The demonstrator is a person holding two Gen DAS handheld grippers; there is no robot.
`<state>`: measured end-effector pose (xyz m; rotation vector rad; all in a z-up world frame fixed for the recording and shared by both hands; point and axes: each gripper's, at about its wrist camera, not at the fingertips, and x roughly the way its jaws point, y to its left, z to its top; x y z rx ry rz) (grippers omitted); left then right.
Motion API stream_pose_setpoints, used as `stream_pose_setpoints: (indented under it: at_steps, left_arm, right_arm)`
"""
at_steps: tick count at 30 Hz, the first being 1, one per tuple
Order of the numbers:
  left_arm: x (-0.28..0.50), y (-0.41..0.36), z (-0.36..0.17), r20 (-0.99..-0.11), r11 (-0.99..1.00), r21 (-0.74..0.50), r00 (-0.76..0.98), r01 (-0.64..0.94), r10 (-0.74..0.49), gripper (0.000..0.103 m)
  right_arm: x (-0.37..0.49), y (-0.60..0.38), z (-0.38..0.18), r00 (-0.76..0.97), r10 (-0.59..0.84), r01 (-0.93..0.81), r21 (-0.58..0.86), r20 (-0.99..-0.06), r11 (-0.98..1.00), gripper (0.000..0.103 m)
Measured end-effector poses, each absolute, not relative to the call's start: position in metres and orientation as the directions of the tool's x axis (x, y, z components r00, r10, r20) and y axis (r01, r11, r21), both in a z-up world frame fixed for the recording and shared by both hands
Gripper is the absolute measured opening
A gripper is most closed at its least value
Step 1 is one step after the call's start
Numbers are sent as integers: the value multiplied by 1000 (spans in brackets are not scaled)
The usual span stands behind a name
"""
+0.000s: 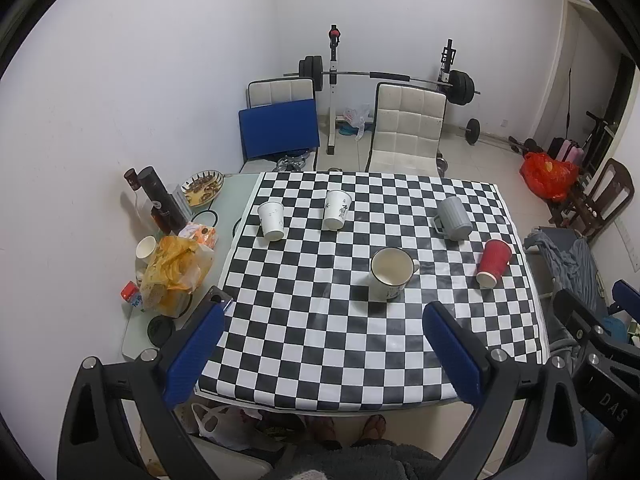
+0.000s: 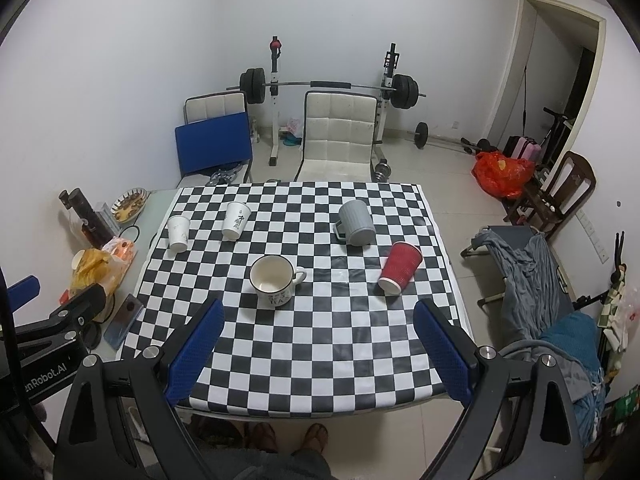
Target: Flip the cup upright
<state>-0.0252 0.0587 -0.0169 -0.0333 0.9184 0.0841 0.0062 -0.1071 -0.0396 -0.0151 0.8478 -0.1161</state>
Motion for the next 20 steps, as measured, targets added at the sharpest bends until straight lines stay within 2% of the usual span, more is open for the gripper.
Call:
stream_pose_setpoints:
  at_steps: [20]
  left_arm:
    - [-32,61,-16,-788,996,3,613,-86,56,101]
  right_arm:
    - [8,-110,-38,656,-106,90,-62,-748,994,97]
